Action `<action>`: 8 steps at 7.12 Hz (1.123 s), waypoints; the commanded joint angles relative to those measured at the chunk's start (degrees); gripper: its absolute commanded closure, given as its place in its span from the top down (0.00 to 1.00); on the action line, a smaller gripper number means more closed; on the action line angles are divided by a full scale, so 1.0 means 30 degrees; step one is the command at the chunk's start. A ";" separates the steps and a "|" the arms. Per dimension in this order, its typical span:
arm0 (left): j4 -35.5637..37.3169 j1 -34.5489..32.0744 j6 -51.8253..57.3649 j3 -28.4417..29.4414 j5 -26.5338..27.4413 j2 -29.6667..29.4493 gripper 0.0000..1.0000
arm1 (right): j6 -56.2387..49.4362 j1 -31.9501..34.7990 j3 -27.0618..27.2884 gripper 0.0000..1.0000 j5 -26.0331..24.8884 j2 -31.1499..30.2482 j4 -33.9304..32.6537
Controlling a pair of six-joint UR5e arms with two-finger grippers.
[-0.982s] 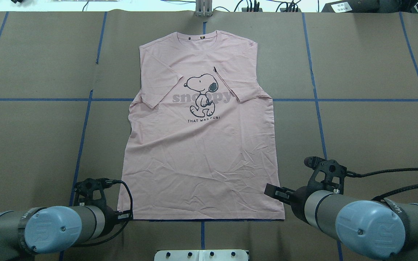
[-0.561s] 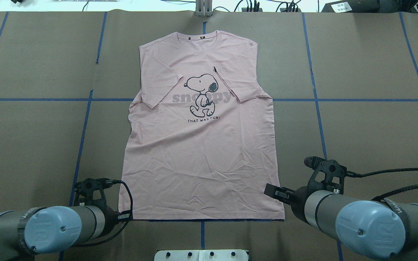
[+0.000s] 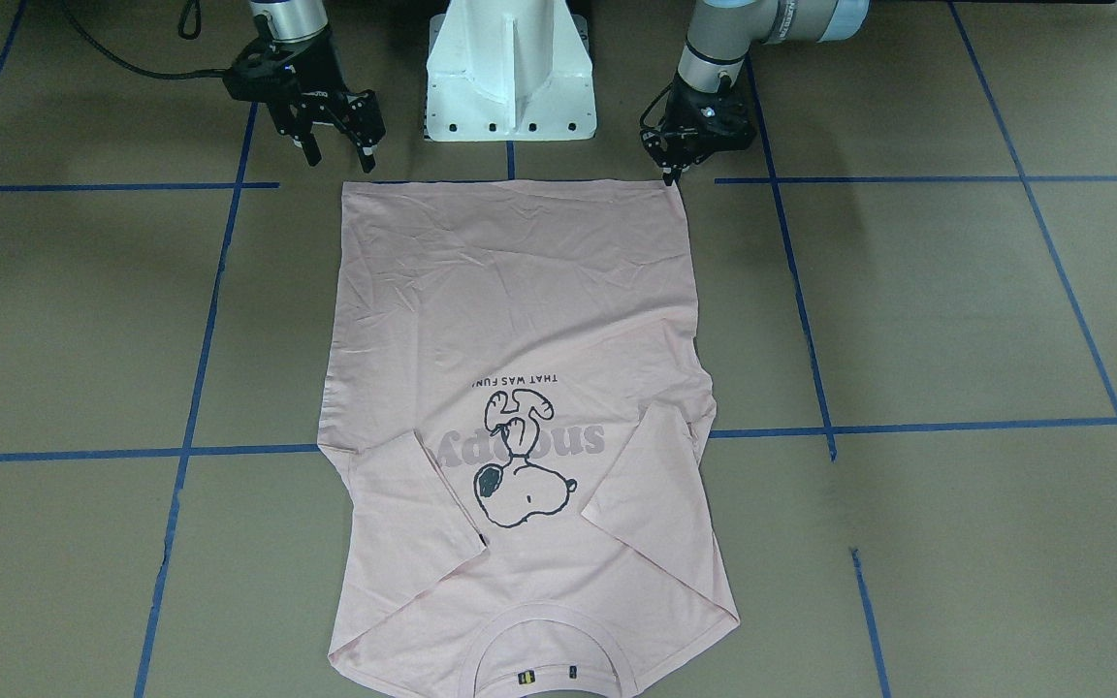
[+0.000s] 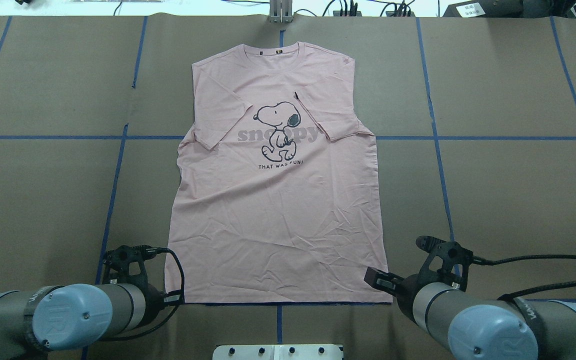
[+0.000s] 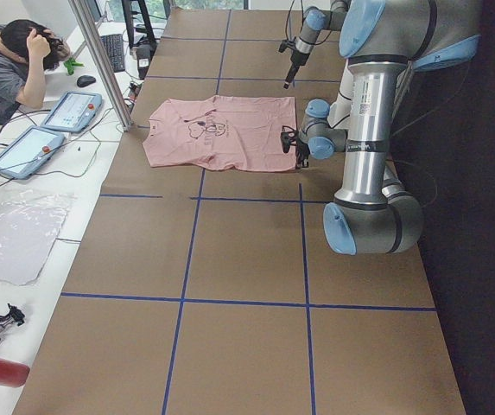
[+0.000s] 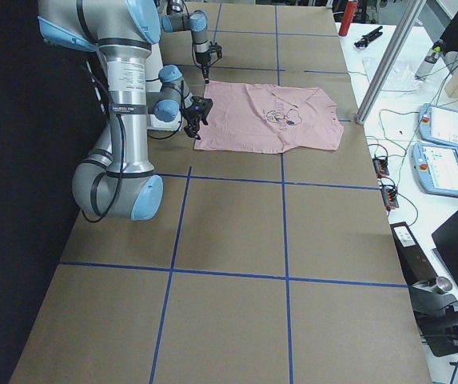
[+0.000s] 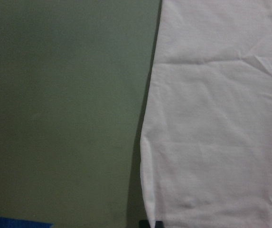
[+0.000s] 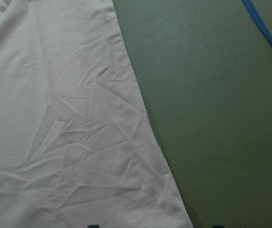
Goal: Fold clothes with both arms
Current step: 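Grasp the hem corners with both grippers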
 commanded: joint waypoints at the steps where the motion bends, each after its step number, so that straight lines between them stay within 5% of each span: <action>1: -0.0028 0.0004 -0.0029 -0.0048 -0.0052 -0.0137 0.00 | 0.1316 -0.1392 -0.1098 0.76 -0.1365 0.0048 -0.0016; 4: -0.0028 0.0033 -0.0058 -0.0077 -0.0052 -0.0137 0.00 | 0.1730 -0.1865 -0.1774 0.64 -0.1838 0.0312 0.0013; 8: -0.0057 0.0033 -0.0058 -0.0107 -0.0081 -0.0137 0.00 | 0.1703 -0.1954 -0.2272 0.63 -0.1898 0.0371 0.0013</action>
